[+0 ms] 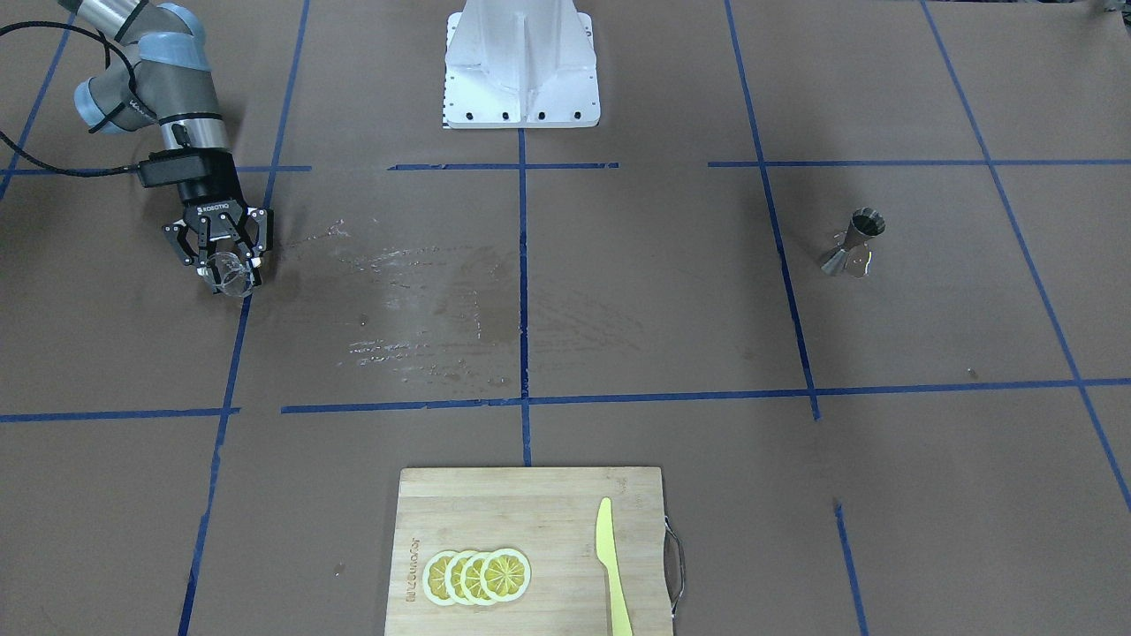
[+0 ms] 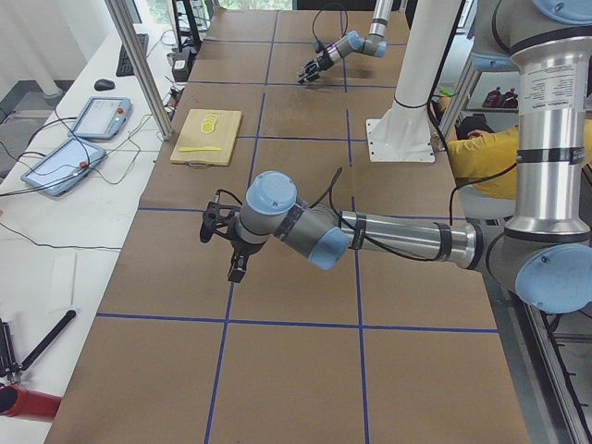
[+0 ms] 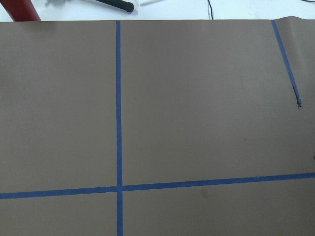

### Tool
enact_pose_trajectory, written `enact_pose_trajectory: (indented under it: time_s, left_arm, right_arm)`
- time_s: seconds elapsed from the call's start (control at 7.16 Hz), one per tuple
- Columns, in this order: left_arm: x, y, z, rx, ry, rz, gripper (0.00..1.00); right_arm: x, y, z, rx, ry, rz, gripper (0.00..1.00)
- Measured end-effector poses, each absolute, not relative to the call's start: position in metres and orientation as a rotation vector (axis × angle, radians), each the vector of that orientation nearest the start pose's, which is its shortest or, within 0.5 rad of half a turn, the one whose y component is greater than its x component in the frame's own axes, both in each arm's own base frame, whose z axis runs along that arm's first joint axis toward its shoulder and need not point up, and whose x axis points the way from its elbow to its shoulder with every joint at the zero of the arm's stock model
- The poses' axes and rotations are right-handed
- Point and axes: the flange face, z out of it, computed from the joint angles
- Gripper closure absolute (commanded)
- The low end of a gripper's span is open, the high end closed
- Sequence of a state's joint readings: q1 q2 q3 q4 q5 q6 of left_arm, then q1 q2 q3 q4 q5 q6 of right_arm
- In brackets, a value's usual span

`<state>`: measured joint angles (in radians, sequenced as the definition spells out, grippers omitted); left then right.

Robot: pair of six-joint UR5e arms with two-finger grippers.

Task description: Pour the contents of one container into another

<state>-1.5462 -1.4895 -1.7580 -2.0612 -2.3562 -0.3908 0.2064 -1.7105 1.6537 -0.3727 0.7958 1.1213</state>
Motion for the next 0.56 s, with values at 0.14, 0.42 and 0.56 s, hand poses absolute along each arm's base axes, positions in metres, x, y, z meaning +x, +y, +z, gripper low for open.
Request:
enact_pose_trajectory:
  time_s: [0.14,0.42,0.56]
  left_arm:
    - [-0.0512,-0.4774,0.5472,0.395,0.860,-0.104,0.00]
    - [-0.0512,-0.4766,0.5470,0.396,0.860,-0.103,0.00]
    - [-0.0512,-0.4764,0.5470,0.396,0.860,-0.103,0.00]
  right_arm:
    - [-0.3885,-0.2865,0.5452,0.991,-0.796,0.228,0.18]
    - [-0.3872,-0.2839,0.5477,0.996,-0.789,0.226,0.00]
    - [-0.3867,-0.2822,0.5485,0.999,-0.786,0.225,0.00]
